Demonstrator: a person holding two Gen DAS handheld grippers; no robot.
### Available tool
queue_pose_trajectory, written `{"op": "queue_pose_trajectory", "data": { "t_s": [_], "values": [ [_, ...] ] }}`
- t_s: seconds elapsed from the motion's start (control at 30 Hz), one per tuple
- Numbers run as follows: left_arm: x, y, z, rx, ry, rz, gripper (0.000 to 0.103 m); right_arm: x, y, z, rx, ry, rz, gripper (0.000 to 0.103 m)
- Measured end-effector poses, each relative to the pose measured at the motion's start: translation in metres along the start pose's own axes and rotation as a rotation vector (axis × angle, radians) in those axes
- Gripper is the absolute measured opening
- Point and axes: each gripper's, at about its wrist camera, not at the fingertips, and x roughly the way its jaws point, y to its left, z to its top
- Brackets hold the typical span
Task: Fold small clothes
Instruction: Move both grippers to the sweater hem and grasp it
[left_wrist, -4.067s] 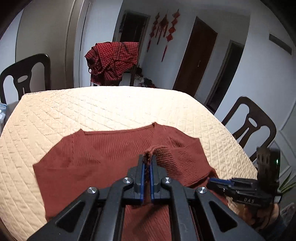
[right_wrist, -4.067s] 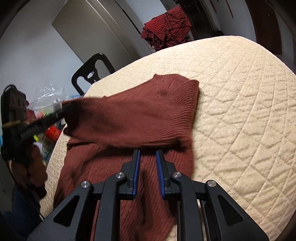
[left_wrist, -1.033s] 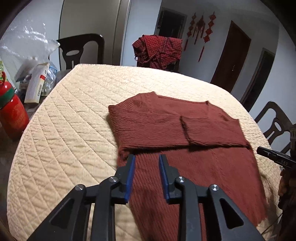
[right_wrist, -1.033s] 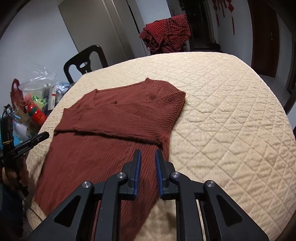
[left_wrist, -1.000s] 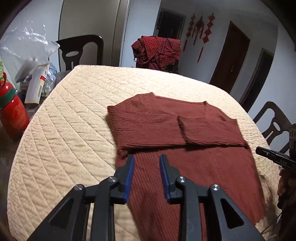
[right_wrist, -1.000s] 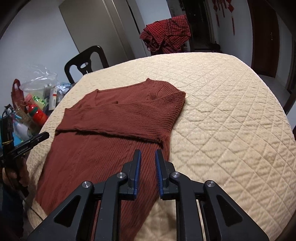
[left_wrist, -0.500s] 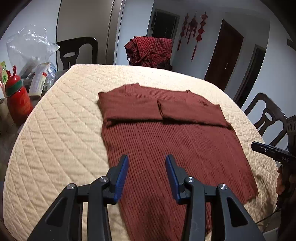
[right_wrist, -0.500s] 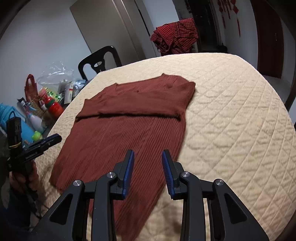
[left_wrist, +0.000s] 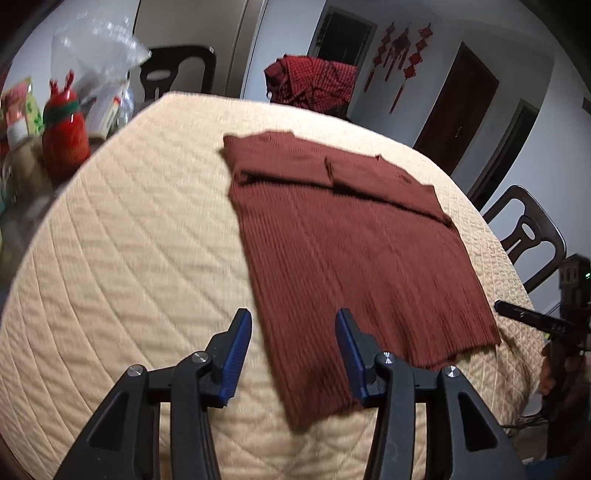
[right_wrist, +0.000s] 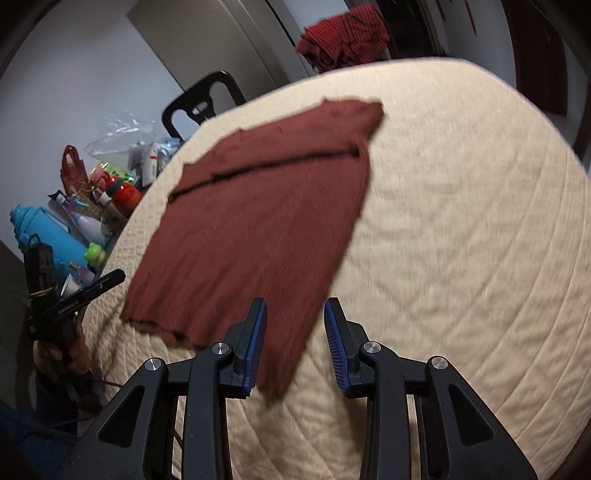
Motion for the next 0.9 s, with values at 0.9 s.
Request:
{"op": "queue_pose_trajectory", "data": {
  "t_s": [0.9],
  "values": [
    [0.018,-0.005,-0.013,-0.176,0.010,-0.157,0.048,0.027,0.004,-0.007,0.139,0.036,0.249,0.019]
  ]
}}
